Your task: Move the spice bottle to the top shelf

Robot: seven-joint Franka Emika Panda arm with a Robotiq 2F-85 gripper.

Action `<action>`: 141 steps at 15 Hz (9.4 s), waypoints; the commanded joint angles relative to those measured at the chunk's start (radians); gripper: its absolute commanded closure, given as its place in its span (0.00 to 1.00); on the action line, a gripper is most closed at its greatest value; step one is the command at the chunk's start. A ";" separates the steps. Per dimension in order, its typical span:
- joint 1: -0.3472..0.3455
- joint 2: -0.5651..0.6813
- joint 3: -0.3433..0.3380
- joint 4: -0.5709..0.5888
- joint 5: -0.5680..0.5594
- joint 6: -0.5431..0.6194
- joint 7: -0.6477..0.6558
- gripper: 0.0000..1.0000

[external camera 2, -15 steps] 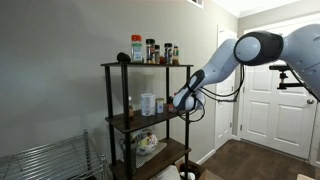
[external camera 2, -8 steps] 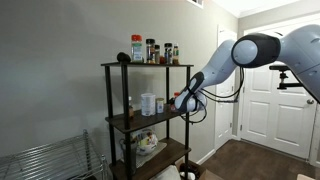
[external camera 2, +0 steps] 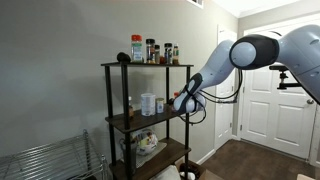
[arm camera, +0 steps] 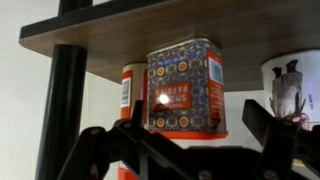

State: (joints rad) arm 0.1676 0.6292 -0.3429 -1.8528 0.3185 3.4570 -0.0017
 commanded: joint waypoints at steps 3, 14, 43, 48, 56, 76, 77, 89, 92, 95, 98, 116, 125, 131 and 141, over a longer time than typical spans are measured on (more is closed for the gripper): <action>0.120 0.037 -0.118 0.020 0.062 0.000 0.016 0.00; 0.375 0.135 -0.355 -0.014 0.262 0.000 0.082 0.00; 0.524 0.305 -0.505 0.016 0.444 0.000 0.257 0.46; 0.520 0.300 -0.498 0.015 0.439 0.000 0.254 0.78; 0.540 0.258 -0.486 -0.013 0.403 0.000 0.249 1.00; 0.690 0.168 -0.614 -0.032 0.380 0.001 0.253 0.29; 0.691 0.160 -0.622 -0.035 0.382 0.001 0.250 0.23; 0.474 0.052 -0.495 -0.055 0.321 -0.006 0.213 0.00; 0.460 0.050 -0.480 -0.054 0.304 -0.008 0.211 0.00; 0.444 0.035 -0.436 -0.059 0.280 -0.026 0.211 0.00; 0.453 0.060 -0.436 -0.057 0.308 -0.058 0.222 0.00; 0.664 0.279 -0.694 0.056 0.367 -0.344 0.334 0.00; 0.713 0.436 -0.831 0.120 0.362 -0.452 0.561 0.00; 0.687 0.462 -0.845 0.153 0.268 -0.509 0.702 0.00; 0.609 0.448 -0.822 0.209 0.034 -0.571 0.953 0.00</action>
State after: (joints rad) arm 0.8020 1.0808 -1.1680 -1.6694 0.4192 2.9204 0.8775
